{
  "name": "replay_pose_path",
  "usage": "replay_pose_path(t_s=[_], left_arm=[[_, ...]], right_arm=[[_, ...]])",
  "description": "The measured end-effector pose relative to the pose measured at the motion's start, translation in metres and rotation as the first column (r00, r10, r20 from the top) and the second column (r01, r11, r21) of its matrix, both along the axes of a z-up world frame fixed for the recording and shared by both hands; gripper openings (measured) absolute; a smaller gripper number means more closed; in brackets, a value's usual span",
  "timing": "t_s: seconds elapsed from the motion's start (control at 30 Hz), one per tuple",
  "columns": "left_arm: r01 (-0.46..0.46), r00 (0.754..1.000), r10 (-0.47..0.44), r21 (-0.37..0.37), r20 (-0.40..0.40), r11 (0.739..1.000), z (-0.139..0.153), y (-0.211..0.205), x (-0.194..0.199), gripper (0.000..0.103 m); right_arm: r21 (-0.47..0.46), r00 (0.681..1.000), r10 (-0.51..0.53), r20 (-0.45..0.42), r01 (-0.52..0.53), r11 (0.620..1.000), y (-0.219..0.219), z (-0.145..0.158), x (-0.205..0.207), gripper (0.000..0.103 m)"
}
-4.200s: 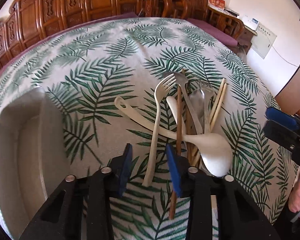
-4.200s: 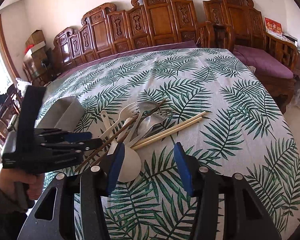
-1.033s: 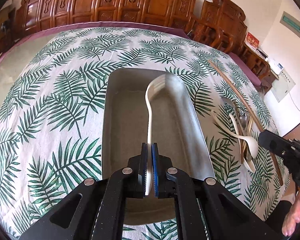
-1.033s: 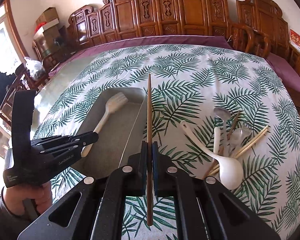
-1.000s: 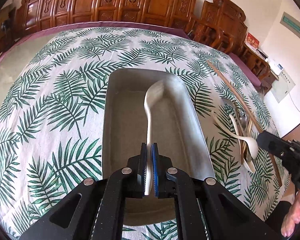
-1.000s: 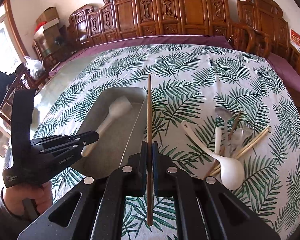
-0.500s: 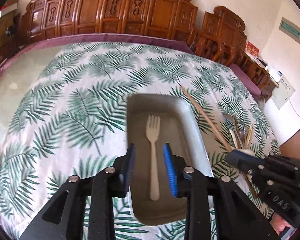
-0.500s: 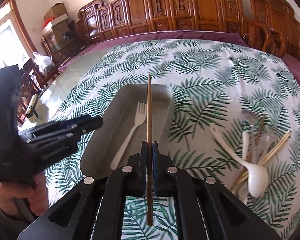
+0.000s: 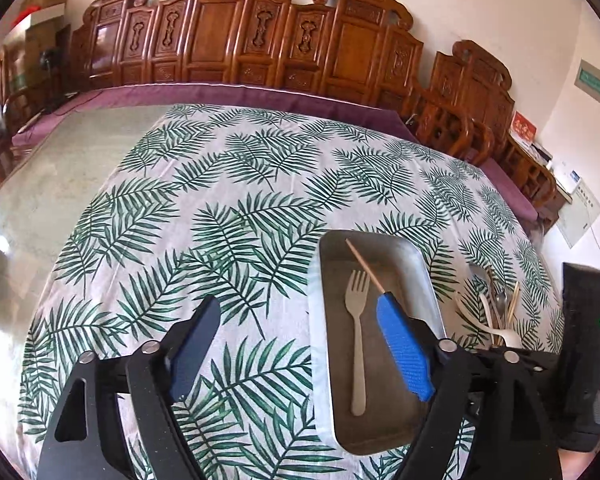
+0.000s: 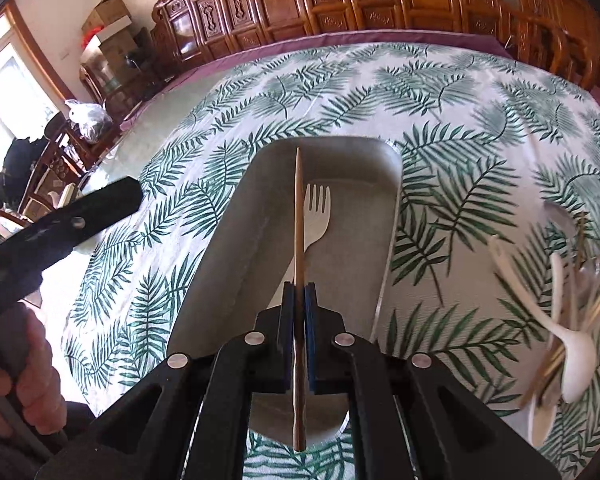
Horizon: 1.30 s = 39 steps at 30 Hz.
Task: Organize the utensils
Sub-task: 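Lower the wooden chopstick into the grey tray and open the right gripper, then reach the right gripper to the pile and grasp a white plastic spoon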
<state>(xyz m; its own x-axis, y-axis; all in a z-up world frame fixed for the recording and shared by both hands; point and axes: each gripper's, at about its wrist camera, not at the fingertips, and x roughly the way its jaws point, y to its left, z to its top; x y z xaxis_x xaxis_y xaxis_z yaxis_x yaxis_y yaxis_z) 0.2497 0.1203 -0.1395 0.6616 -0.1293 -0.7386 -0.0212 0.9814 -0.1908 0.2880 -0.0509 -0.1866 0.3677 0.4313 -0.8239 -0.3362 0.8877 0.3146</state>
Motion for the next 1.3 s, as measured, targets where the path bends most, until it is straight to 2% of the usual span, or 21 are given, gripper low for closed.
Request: replay_pose_path(t_s=[0.27, 0.4, 0.53, 0.63, 0.8, 0.87, 1.07, 1.17, 1.3], left_arm=[[-0.002, 1.000, 0.002, -0.003, 0.001, 1.000, 0.000, 0.002, -0.001, 0.080], [0.010, 1.000, -0.010, 0.008, 0.001, 1.000, 0.000, -0.004, -0.001, 0.080], [0.024, 1.000, -0.024, 0.012, 0.000, 1.000, -0.001, -0.012, 0.000, 0.080], [0.046, 0.999, -0.046, 0.016, 0.008, 0.999, 0.000, -0.022, -0.002, 0.080], [0.093, 0.995, -0.094, 0.021, 0.032, 0.995, 0.004, -0.046, -0.009, 0.080], [0.114, 0.993, -0.115, 0.024, 0.041, 0.993, 0.005, -0.057, -0.012, 0.080], [0.185, 0.981, -0.188, 0.058, 0.051, 0.981, 0.004, -0.097, -0.019, 0.080], [0.221, 0.973, -0.224, 0.064, 0.052, 0.973, 0.001, -0.116, -0.024, 0.080], [0.270, 0.961, -0.273, 0.070, 0.044, 0.960, -0.006, -0.141, -0.031, 0.080]], right_arm=[[0.000, 0.999, 0.041, 0.002, -0.041, 0.999, 0.009, -0.014, 0.005, 0.009], [0.046, 0.998, 0.054, 0.031, -0.055, 0.997, 0.004, -0.007, 0.001, 0.010], [0.045, 0.993, 0.073, 0.093, -0.078, 0.996, -0.008, 0.012, -0.008, 0.010], [0.026, 0.985, 0.076, 0.154, -0.081, 0.996, -0.031, 0.029, -0.020, 0.010], [-0.031, 0.976, 0.033, 0.215, -0.027, 0.999, -0.093, 0.047, -0.033, 0.010], [-0.081, 0.970, 0.020, 0.243, 0.000, 0.997, -0.121, 0.051, -0.039, 0.017], [-0.179, 0.967, -0.026, 0.253, 0.073, 0.981, -0.178, 0.035, -0.043, 0.028], [-0.217, 0.969, -0.032, 0.244, 0.087, 0.972, -0.192, 0.020, -0.043, 0.035], [-0.239, 0.972, -0.025, 0.233, 0.083, 0.967, -0.197, 0.005, -0.045, 0.036]])
